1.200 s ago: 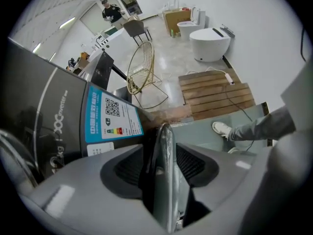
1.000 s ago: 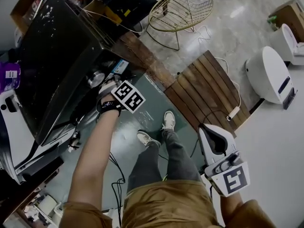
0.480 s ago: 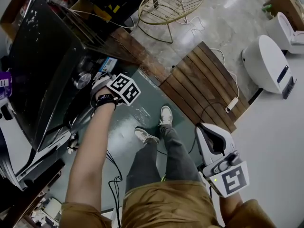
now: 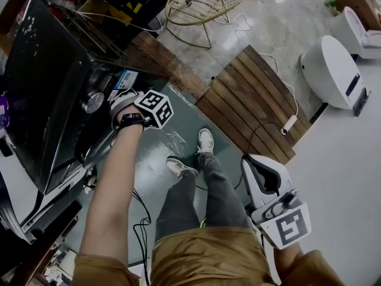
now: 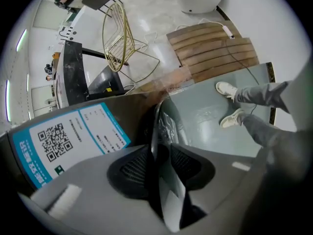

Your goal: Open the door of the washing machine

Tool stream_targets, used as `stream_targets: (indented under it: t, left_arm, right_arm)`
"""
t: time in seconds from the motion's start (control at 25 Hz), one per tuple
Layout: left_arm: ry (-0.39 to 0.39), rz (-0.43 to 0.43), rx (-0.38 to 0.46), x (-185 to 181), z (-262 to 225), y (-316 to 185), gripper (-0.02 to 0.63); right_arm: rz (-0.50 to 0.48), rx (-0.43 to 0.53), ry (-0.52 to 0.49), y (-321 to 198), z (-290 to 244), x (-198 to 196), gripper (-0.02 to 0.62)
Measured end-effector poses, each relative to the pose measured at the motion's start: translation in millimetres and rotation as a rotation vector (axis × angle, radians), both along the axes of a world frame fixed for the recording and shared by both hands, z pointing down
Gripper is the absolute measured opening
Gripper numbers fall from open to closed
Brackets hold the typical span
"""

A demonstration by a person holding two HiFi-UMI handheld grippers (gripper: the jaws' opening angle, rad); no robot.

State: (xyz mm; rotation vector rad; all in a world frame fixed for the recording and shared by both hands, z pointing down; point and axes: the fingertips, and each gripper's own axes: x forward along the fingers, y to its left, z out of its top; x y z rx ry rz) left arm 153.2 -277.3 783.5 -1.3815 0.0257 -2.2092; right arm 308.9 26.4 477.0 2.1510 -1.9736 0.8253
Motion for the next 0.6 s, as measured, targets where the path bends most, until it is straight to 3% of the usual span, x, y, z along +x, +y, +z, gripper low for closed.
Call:
stream_targets:
  t: [0.16, 0.36, 0.6]
  left_arm:
    - [-0.084, 0.035, 0.033, -4, 6, -3, 0.201]
    - [-0.169, 0.006, 0.034, -6, 10, -5, 0.196]
    - [-0.22, 0.007, 0.028, -6, 13, -5, 0.198]
  right_arm:
    - [0.0, -0.004, -0.003, 4, 1, -1, 0.005]
    - [0.0, -0.004, -0.008, 8, 4, -5, 0.004]
    - [0.0, -0.006, -0.019, 16, 8, -10, 0.005]
